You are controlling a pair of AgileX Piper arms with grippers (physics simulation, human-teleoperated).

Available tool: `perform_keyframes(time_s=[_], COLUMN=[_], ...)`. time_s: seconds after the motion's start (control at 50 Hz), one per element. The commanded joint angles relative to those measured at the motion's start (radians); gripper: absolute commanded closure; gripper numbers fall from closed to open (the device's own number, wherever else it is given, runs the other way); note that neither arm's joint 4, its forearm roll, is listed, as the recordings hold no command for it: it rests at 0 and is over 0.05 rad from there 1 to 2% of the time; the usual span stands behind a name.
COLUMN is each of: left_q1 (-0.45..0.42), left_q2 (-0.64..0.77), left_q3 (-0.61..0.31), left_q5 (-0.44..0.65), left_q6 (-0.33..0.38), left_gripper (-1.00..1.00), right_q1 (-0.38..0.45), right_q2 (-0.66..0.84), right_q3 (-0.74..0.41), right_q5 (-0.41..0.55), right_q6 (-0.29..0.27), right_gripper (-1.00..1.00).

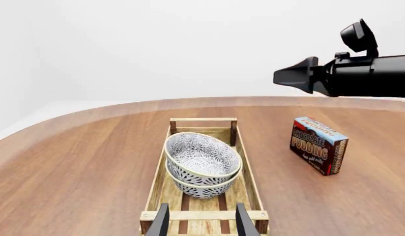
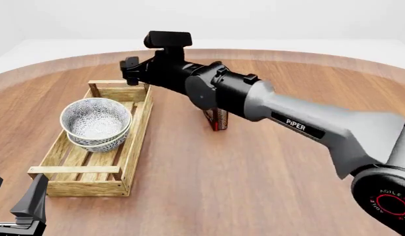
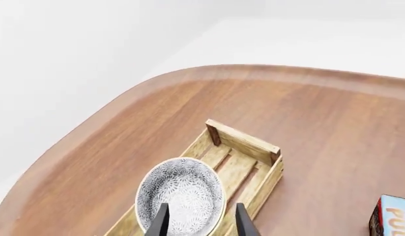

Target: Stack the left bowl on the right bowl and place them in the tray.

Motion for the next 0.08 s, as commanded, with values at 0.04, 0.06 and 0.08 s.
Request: perform_keyframes(time_s=[0.04,0.06,0.08], left_q1=[0.000,0.000,0.000], left_q2=[0.000,0.000,0.000], left_q3=[0.000,0.000,0.000], left_q5=[0.000,0.000,0.000], left_q6=[0.000,0.000,0.000], left_gripper=[-1.00,-1.00,-1.00], right_q1=[-0.002,-0.003,-0.003], right_q2=[-0.227,-0.236,-0.249], right_q3=[0.273,0.286,0.304], right_q5=[-0.096,-0.102,-0.111], right_q6=[-0.020,-0.021,-0.019], right_gripper=[-1.00,-1.00,-1.00])
